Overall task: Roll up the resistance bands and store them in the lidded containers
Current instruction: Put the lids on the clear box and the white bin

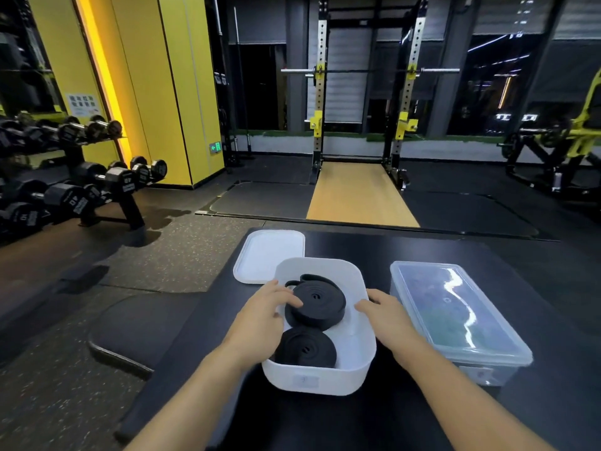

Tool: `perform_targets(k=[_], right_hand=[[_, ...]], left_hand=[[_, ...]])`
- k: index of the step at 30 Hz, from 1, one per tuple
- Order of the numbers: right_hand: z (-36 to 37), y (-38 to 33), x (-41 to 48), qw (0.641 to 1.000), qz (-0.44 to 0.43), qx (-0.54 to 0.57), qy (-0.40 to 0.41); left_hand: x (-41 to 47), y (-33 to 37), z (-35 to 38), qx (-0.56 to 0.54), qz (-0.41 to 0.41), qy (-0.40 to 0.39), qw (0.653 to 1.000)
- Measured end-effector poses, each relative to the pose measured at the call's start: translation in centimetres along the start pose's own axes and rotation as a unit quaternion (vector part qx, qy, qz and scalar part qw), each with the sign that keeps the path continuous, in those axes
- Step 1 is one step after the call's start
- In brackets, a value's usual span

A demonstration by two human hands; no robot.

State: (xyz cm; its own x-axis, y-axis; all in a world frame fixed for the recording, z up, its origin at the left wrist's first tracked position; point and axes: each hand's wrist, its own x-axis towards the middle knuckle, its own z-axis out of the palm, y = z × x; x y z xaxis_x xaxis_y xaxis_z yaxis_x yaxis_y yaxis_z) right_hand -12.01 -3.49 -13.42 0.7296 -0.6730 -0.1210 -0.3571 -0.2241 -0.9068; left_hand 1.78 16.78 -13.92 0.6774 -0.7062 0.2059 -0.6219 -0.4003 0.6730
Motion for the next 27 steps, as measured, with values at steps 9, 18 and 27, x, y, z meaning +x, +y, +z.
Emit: perform_targets(k=[9,18,27], right_hand=[[-3.3,1.5,0.7,0.995,-0.004,0.096,-0.006],[-1.9,2.1,0.9,0.981,-0.031,0.190,0.027],[-0.9,1.9,0.7,0.982,-0.022,0.171,0.081]], left_hand=[[1.0,2.4,2.7,-0.125,-0.027,0.011,0.992],[2.2,2.0,3.1,-0.217,-0.023,-0.003,0.976],[6.0,1.1,2.7,-0.343,-0.082,0.086,0.932]])
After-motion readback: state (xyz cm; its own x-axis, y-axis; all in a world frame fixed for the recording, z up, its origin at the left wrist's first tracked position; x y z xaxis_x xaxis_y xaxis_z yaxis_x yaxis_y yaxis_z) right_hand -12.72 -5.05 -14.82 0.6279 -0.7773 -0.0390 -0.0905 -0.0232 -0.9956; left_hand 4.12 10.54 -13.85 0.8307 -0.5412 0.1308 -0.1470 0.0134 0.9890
